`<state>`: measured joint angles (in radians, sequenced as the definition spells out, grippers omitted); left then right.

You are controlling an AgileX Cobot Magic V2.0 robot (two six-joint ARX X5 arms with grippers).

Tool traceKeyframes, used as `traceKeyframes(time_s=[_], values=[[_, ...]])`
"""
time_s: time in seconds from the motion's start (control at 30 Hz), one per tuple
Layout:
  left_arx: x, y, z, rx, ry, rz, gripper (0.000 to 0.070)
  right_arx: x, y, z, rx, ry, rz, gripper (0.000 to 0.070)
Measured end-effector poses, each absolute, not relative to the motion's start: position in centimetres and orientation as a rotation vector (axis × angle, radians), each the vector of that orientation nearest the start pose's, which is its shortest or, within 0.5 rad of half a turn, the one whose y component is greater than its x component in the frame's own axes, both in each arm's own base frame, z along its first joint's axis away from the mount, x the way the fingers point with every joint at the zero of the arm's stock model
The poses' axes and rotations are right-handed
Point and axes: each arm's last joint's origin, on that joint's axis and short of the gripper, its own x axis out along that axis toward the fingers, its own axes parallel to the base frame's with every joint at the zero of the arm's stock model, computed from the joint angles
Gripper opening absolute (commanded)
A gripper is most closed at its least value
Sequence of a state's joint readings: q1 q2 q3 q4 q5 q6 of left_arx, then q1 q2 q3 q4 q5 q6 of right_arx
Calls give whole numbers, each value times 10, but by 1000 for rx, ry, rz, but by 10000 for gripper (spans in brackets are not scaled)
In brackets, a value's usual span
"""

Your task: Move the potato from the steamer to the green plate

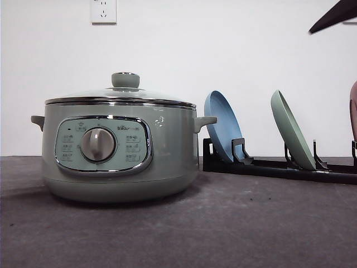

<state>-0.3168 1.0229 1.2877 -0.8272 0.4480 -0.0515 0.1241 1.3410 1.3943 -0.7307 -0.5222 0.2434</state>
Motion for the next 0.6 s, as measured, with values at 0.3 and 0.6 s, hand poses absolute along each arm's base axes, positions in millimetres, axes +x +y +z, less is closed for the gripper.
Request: traceKeyframes(time_s=[0.3, 0.6], values=[[170, -69, 401, -60, 584, -737, 635, 352, 53, 361, 346, 811, 426, 700], [170, -69, 400, -53, 588, -739, 635, 399, 50, 342, 298, 817, 281, 700]])
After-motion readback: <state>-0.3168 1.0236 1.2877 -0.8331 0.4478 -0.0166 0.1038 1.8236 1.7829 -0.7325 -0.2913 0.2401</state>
